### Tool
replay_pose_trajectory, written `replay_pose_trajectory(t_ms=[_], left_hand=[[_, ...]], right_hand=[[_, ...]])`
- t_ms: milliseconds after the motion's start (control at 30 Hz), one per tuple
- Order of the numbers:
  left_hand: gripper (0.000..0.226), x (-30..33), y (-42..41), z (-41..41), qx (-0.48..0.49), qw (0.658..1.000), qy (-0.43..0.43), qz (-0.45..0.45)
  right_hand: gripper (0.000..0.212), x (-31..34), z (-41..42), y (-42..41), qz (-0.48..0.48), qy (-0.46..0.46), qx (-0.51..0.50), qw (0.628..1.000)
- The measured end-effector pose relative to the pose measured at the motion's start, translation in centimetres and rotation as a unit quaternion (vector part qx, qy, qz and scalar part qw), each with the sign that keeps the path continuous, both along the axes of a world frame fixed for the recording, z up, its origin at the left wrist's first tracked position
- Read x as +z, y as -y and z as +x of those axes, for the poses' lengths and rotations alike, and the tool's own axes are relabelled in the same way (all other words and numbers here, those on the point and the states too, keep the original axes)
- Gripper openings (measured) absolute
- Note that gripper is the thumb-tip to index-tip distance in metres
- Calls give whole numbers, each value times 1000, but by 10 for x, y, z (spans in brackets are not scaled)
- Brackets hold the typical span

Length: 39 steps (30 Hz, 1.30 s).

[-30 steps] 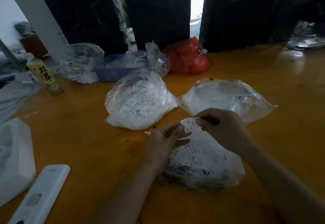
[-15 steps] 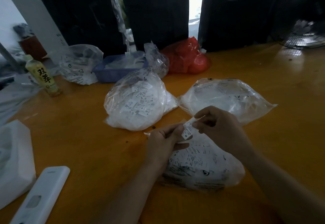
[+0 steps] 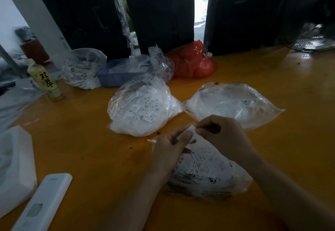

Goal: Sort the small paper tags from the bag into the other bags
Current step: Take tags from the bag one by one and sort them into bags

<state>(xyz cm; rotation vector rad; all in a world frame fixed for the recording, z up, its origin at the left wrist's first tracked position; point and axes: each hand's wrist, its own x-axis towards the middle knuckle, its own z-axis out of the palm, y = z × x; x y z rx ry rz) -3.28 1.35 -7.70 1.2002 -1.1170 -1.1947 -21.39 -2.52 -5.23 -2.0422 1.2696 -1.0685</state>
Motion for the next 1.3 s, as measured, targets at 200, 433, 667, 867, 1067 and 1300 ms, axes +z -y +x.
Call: replay_pose_trajectory(t_ms=[200, 433, 667, 867, 1067, 1300], left_hand=[[41, 15, 8, 9, 26, 983, 160, -92], [38, 47, 61, 79, 286, 891, 314, -159], [30, 37, 125, 112, 228, 793, 564, -41], [53, 42, 149, 101, 135, 690, 702, 115], [61, 48, 151, 104, 97, 661, 733, 124], [51, 59, 120, 96, 165, 674, 720, -8]], right_hand=[[11, 9, -13, 5, 64, 74, 4, 995], [15, 9, -29, 24, 33, 131, -118, 984], [13, -8, -31, 35, 27, 80, -154, 985], [22, -24, -37, 49, -18, -102, -188, 977], [39, -34, -44, 66, 44, -313, -183, 931], [20, -40, -49, 71, -7, -304, -218, 927]])
